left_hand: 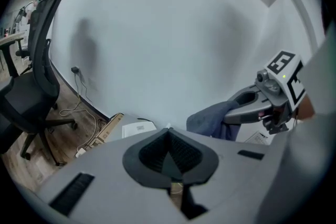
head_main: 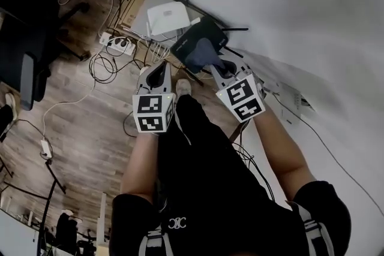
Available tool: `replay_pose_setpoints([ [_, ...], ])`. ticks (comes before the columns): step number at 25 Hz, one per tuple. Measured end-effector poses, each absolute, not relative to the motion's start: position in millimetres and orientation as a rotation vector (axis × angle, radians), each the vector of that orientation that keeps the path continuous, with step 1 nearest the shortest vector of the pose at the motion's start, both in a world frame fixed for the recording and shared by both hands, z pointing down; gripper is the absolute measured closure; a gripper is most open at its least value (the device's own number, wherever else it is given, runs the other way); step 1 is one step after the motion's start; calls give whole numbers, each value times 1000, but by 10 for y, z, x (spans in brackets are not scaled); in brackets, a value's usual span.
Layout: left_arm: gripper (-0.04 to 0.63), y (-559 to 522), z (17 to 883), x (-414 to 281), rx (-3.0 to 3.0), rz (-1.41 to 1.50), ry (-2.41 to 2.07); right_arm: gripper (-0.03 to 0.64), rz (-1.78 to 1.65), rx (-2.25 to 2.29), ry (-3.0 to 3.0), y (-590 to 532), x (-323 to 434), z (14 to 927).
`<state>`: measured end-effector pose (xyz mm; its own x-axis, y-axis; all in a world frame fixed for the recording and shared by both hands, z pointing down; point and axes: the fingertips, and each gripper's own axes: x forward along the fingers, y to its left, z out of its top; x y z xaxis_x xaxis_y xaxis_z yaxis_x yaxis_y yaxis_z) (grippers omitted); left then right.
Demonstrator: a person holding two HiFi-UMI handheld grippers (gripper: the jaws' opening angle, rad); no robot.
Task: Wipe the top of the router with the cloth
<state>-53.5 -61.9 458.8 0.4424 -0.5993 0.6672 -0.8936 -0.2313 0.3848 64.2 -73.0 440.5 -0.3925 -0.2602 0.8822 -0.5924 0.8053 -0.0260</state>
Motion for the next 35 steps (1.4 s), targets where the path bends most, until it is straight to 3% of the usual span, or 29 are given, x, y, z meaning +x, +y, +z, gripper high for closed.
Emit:
replay_pose_setpoints([
  [18, 598, -538, 5992, -464, 1950, 649, -1015, 601, 351, 250, -1711, -649, 483, 6144],
  [35, 598, -551, 6676, -831, 1867, 644, -1021, 601, 277, 95, -1624, -626, 136, 7112],
])
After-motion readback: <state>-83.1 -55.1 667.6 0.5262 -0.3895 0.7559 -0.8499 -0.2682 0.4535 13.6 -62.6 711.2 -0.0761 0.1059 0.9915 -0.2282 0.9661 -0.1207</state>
